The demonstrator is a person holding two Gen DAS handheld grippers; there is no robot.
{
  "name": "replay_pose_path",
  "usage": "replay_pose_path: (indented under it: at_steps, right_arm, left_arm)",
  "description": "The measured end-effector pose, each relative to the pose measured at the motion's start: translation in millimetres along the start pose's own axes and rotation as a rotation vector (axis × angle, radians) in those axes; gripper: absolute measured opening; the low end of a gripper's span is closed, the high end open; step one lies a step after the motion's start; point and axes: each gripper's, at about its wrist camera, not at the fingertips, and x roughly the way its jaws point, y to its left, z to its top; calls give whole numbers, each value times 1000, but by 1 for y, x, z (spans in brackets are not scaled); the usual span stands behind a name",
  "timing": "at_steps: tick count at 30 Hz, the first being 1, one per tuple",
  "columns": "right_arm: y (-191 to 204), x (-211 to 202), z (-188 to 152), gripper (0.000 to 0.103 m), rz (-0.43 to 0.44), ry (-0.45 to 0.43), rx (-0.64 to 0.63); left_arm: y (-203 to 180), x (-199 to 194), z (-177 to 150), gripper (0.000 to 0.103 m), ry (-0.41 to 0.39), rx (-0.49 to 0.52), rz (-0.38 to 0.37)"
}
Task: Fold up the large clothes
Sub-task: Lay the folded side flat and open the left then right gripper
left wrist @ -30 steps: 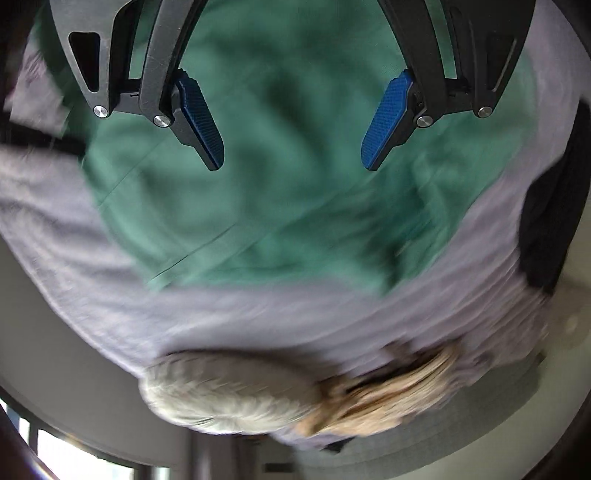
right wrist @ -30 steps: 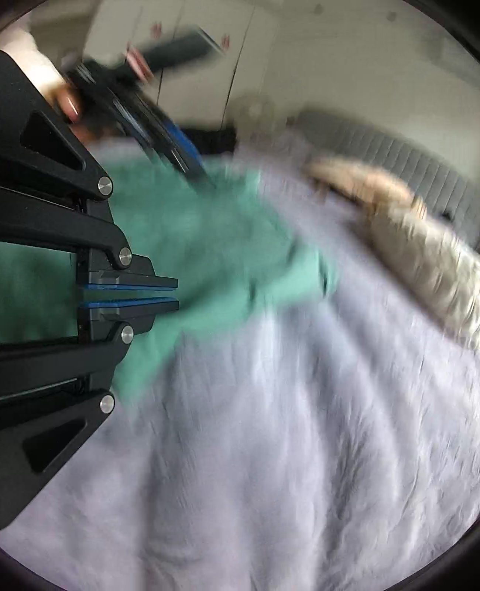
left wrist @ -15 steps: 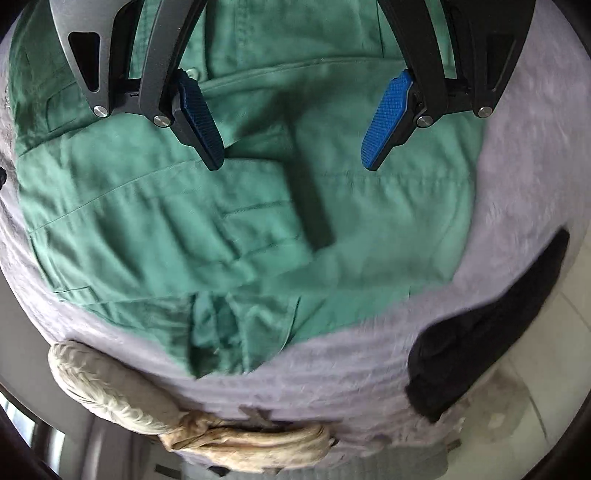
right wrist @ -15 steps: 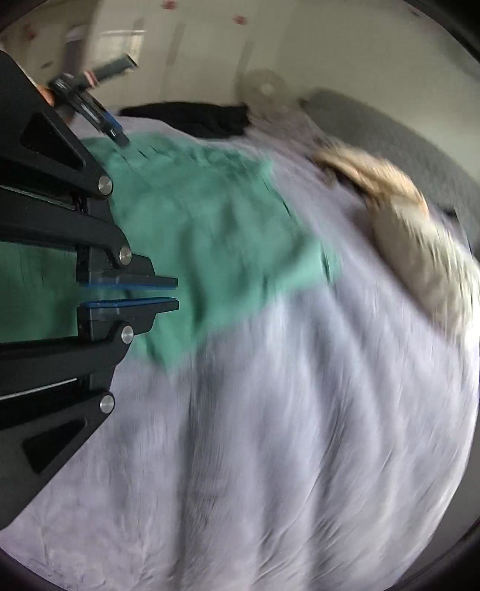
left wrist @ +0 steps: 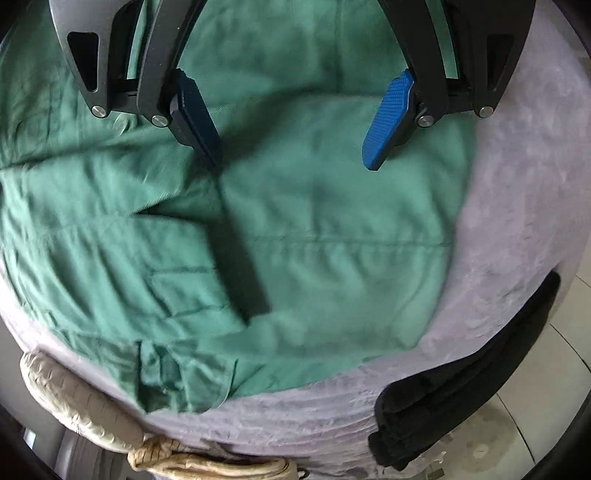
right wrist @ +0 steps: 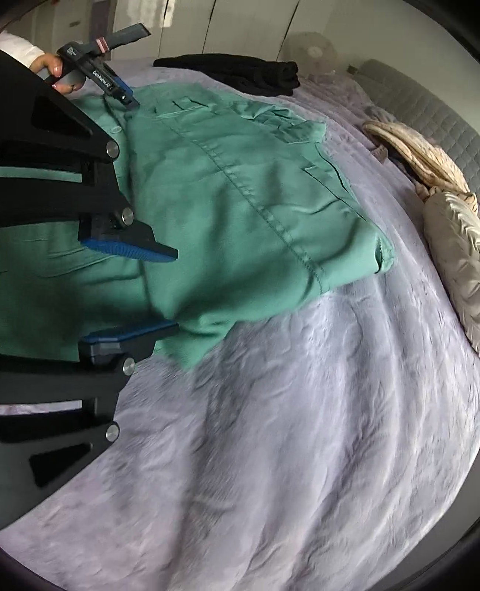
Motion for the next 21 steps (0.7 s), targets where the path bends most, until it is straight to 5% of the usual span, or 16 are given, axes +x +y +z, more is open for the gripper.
replay_pose_path:
  at_steps: [8,15,18,21]
  right_arm:
    - [15,-21,-30,65,5,70,-5]
    - [29,-31,-56,66,-2,117,-9]
    - [35,-37,-62,70,-5,131,-24]
    - [41,-44,-66,78,-3,131,-42]
  left_arm:
    - [16,-27,-17,79,55,-2,-8]
    - [14,-50,-32,79,89,-2,-16]
    - [14,-62,-40,103,83,-10,2]
    - [14,-73,-47,103,76,-12,3]
